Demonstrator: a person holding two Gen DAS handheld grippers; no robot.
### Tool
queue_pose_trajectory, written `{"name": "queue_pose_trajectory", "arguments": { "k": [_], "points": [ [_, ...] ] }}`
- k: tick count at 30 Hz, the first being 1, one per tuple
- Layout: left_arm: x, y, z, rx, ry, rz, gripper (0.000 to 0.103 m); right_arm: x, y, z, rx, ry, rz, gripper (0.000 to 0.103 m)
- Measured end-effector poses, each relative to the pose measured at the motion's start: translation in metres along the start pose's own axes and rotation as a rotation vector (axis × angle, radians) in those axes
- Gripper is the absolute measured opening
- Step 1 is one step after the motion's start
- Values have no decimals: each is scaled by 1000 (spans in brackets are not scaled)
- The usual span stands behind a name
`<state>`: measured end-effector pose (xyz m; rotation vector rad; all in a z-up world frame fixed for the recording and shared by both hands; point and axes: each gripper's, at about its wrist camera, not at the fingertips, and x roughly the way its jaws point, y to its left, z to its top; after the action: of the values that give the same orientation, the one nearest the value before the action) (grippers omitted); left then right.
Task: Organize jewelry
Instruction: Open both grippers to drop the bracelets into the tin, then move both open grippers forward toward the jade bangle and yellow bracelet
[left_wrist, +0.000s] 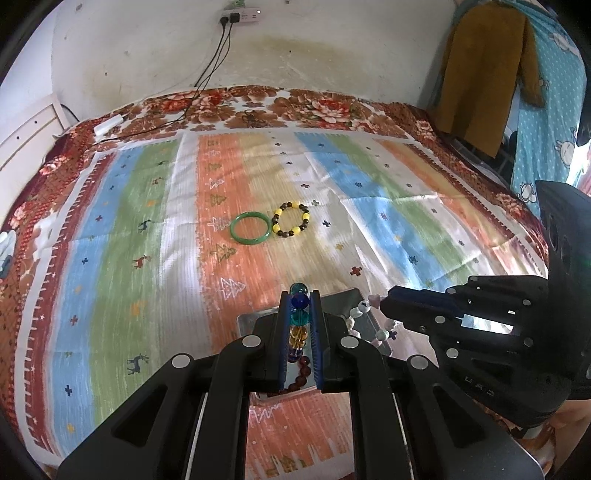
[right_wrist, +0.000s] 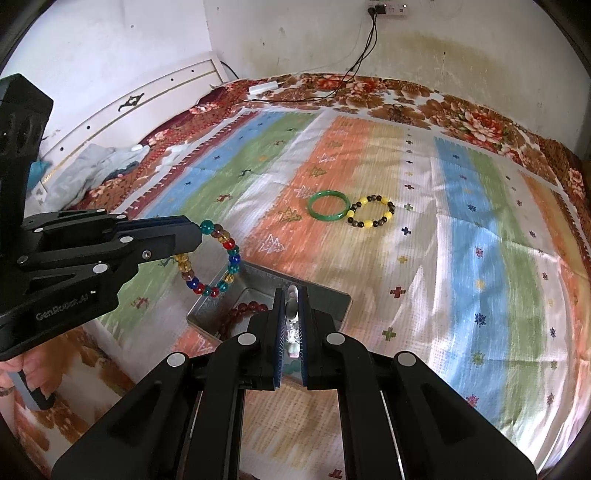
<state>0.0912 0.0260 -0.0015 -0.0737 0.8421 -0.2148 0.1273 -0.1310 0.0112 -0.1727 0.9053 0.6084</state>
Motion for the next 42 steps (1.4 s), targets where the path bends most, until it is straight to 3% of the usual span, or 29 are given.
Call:
{"name": "queue_pose_trajectory", "arguments": {
  "k": [4,6,7,8,10,20,24,34,42],
  "points": [
    [1,0,-2,0,8,-1,10,2,-2,0,14,4,-1,8],
    [1,2,-2,-1,9,6,23,6,-5,0,20,21,-17,9],
    [1,4,-1,-2,5,15,27,8,-6,-1,17,28,-41,16],
    [0,6,1,-8,0,32,30,9,-7,-1,13,29,-66,30],
    [0,18,5,-41,-7,62,31,9,-8,-1,6,19,-98,37],
    [11,36,14,-73,6,138,53,10,-16,5,23,-19,-156,45],
    [20,38,21,-68,15,158,54,11,-22,10,44,-32,-171,50],
    [45,47,35,-52,51,207,54,20,-45,26,122,-44,-163,50],
    [58,46,44,-30,67,197,54,29,-64,31,198,-25,-137,50]
  ]
}}
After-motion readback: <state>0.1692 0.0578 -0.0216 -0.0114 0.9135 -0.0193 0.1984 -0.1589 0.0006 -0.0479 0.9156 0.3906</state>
